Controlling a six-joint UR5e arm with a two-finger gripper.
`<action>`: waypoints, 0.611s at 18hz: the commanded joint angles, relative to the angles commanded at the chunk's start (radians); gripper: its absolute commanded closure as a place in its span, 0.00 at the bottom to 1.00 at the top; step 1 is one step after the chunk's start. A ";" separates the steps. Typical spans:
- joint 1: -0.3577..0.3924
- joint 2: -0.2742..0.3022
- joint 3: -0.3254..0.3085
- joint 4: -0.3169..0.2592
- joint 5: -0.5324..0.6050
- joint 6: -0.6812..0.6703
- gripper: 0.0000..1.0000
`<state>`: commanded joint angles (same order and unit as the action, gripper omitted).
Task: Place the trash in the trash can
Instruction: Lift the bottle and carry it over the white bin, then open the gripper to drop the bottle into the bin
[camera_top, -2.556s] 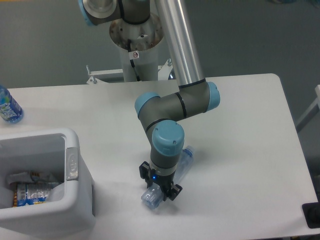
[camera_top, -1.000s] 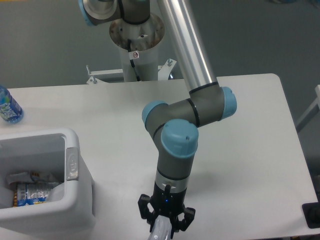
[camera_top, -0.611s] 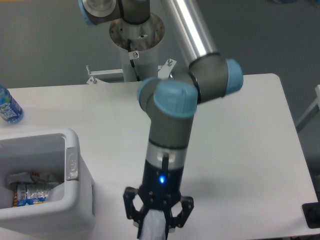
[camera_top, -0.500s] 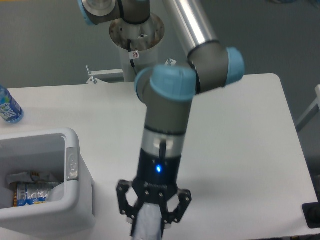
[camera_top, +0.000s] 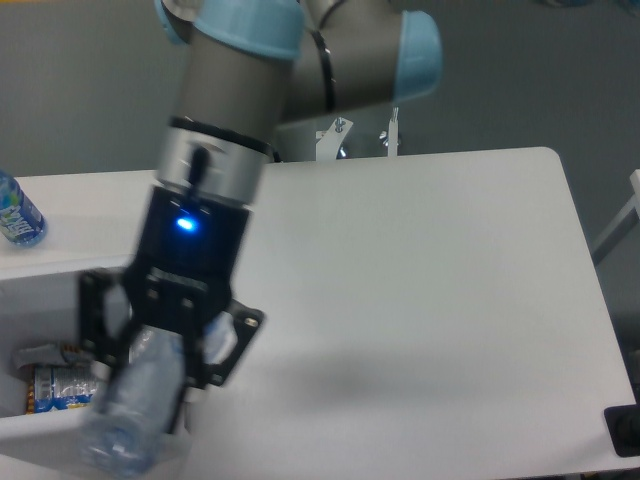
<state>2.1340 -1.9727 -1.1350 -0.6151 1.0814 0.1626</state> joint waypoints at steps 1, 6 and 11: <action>-0.018 0.000 -0.006 0.000 0.000 0.000 0.45; -0.088 -0.011 -0.041 0.000 0.000 0.005 0.44; -0.100 -0.002 -0.078 0.000 0.000 0.006 0.00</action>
<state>2.0341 -1.9743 -1.2134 -0.6151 1.0815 0.1688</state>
